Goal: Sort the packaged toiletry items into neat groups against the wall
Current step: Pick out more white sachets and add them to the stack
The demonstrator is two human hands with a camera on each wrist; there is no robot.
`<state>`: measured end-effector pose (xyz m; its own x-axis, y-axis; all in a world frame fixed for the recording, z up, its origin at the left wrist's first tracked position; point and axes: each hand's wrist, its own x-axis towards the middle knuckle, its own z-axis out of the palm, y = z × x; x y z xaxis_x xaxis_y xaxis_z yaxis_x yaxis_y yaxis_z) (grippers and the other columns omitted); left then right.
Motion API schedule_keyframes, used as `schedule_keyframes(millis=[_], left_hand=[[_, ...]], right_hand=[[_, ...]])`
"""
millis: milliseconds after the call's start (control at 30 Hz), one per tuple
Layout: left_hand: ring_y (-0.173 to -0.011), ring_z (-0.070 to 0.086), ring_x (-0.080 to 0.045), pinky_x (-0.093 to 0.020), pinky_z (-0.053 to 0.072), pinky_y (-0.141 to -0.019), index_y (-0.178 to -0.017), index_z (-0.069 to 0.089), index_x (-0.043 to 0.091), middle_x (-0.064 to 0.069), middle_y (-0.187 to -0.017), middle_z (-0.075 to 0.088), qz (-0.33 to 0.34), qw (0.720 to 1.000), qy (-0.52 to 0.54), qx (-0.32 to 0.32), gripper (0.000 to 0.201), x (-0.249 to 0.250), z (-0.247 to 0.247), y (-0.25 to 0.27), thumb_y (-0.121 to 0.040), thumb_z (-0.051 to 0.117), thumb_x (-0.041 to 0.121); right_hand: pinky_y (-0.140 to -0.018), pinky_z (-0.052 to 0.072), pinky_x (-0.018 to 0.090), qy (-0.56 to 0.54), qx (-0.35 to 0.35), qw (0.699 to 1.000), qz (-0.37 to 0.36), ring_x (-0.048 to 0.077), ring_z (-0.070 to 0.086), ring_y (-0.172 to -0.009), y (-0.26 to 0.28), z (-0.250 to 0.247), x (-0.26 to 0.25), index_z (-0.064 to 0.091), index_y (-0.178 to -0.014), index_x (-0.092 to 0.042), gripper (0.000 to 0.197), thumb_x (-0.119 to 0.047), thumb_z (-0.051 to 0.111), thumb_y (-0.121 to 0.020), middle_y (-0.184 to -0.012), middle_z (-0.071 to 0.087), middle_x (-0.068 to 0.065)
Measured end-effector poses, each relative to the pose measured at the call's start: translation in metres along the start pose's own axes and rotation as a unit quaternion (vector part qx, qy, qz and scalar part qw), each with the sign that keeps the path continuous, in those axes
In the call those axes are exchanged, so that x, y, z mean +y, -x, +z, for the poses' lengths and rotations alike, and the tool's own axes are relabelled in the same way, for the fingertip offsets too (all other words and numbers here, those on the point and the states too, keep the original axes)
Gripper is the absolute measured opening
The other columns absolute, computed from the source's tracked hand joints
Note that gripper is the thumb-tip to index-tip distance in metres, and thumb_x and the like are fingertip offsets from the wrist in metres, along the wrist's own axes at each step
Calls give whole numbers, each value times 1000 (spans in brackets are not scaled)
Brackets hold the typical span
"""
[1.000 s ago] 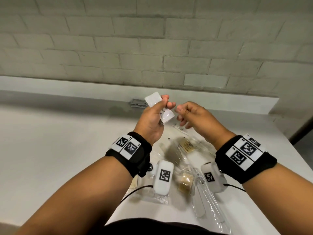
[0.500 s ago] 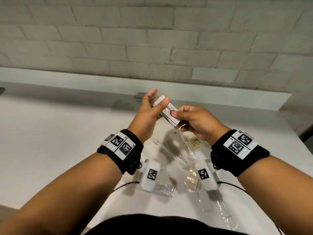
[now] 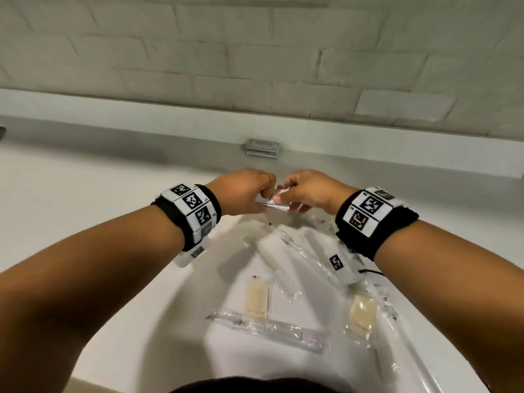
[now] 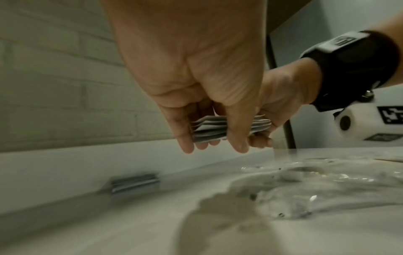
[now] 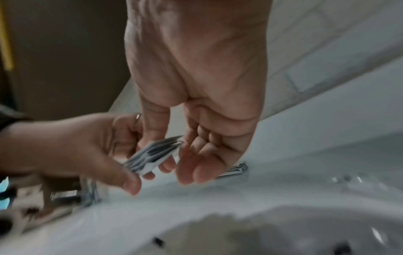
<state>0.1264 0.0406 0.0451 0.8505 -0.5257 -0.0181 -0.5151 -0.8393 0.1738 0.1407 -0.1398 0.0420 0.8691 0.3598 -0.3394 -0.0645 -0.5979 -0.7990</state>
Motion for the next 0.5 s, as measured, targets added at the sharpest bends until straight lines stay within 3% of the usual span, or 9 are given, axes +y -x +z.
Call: schedule_keyframes(millis=[100,200,367,500], left_hand=[[-80,46,-14,-25,31,-64,-89,48,22,1,-96,55,-20,1000,11,-14,32,-26,13,-20,-76,75,33],[-81,51,-19,-24,31,-66,-92,58,10,-3,-93,59,-23,999,33,-13,31,-50,23,-44,-73,77,25],[-86,56,-24,-27,36,-67,-92,57,14,0,-94,58,-69,995,65,-34,35,-86,39,-75,-69,80,28],[-85,55,-22,-26,37,-69,-102,57,11,-3,-101,61,-88,993,69,-49,39,-108,41,-103,-73,77,26]], right_hand=[[-77,46,26,235,28,970,-56,17,62,-96,-30,7,-8,64,-117,-15,54,-33,81,-69,-111,64,0],[-78,50,30,349,39,935,-53,25,63,-96,-66,16,-10,67,-112,-15,46,-29,79,-70,-110,65,6],[-70,42,27,377,34,925,-24,29,63,-97,-113,19,-3,65,-112,-8,43,-27,75,-75,-112,63,12],[-68,40,24,385,48,921,-31,30,64,-99,-148,13,-5,66,-111,-5,35,-22,68,-80,-114,65,15]])
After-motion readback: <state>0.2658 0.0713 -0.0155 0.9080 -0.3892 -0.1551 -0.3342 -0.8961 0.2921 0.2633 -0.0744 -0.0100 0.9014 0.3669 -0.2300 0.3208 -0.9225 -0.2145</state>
